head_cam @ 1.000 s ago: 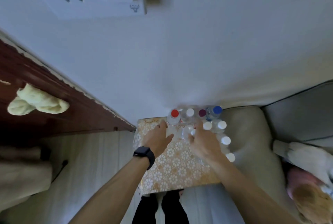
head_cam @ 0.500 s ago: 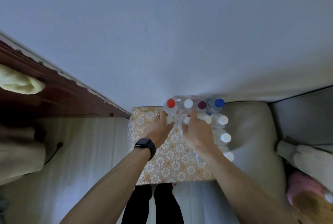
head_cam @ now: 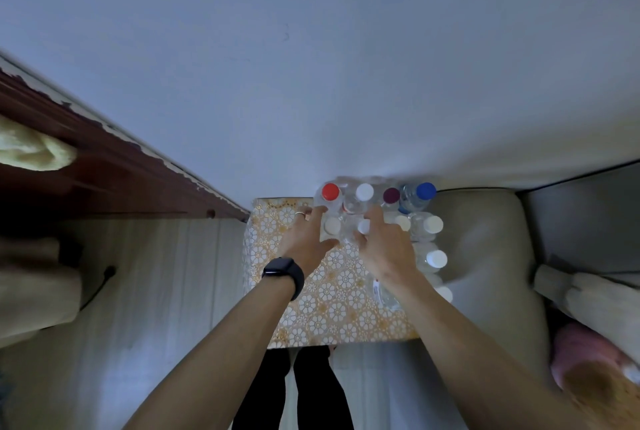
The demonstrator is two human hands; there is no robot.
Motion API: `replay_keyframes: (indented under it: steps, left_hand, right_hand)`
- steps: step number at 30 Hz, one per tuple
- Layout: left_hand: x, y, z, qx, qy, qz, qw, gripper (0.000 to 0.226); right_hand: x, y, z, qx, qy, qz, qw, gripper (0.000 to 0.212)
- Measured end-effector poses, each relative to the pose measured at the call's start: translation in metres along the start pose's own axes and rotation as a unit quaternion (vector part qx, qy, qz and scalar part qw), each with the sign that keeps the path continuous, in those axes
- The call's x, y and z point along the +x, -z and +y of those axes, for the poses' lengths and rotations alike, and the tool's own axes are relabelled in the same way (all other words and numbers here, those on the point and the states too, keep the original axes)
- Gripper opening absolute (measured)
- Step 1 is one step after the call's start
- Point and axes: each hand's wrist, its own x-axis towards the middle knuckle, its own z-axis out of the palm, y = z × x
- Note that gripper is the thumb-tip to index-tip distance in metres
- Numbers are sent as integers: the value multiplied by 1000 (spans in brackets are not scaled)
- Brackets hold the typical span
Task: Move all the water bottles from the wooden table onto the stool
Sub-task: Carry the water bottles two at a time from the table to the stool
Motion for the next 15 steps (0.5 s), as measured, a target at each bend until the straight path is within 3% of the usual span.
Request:
replay_keyframes:
  steps: [2, 15]
  left_hand:
    - [2, -3, -3, 14, 1, -20, 1000, 69]
    - [6, -13, 2, -48, 11, 20, 999, 52]
  right_hand:
    - [1, -1, 2, -7, 12, -2, 1000, 44]
    - [9, -2, 6, -29, -1, -10, 1000, 42]
